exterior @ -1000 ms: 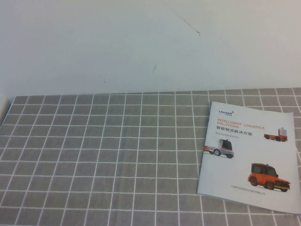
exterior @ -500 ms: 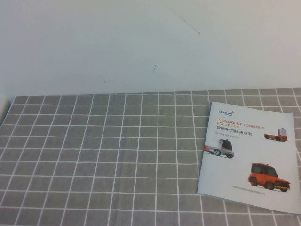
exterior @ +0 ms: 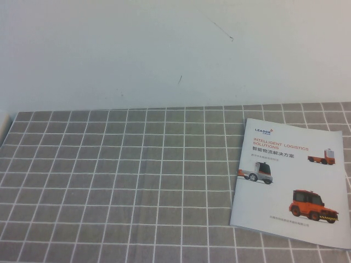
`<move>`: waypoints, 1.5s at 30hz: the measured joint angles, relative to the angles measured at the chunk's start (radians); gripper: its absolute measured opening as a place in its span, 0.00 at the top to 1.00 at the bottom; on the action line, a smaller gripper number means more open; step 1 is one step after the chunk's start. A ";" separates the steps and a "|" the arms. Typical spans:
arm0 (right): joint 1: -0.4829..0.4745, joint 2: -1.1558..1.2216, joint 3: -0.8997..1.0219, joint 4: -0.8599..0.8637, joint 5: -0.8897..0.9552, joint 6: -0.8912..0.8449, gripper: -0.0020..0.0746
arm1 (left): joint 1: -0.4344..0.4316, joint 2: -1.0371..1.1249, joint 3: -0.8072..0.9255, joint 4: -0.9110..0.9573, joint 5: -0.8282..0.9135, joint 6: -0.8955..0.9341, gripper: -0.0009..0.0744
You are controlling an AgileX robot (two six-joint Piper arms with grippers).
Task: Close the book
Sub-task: 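Close the open booklet and leave it lying on the table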
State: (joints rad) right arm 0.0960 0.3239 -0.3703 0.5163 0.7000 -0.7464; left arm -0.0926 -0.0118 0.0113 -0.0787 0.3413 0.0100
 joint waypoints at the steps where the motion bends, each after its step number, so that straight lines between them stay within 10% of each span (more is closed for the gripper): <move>1: 0.000 0.000 0.000 0.000 0.000 0.000 0.98 | 0.000 0.000 0.000 0.000 0.000 0.000 0.99; 30: 0.000 -0.154 0.017 -0.022 -0.012 -0.011 0.98 | 0.000 -0.002 0.000 0.004 0.000 0.000 0.99; 45: 0.000 -0.335 0.387 -0.010 -0.487 -0.022 0.98 | 0.000 -0.002 0.000 0.004 0.000 0.000 0.99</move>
State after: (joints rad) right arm 0.0960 -0.0113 0.0164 0.5058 0.2126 -0.7679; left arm -0.0926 -0.0134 0.0113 -0.0751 0.3413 0.0100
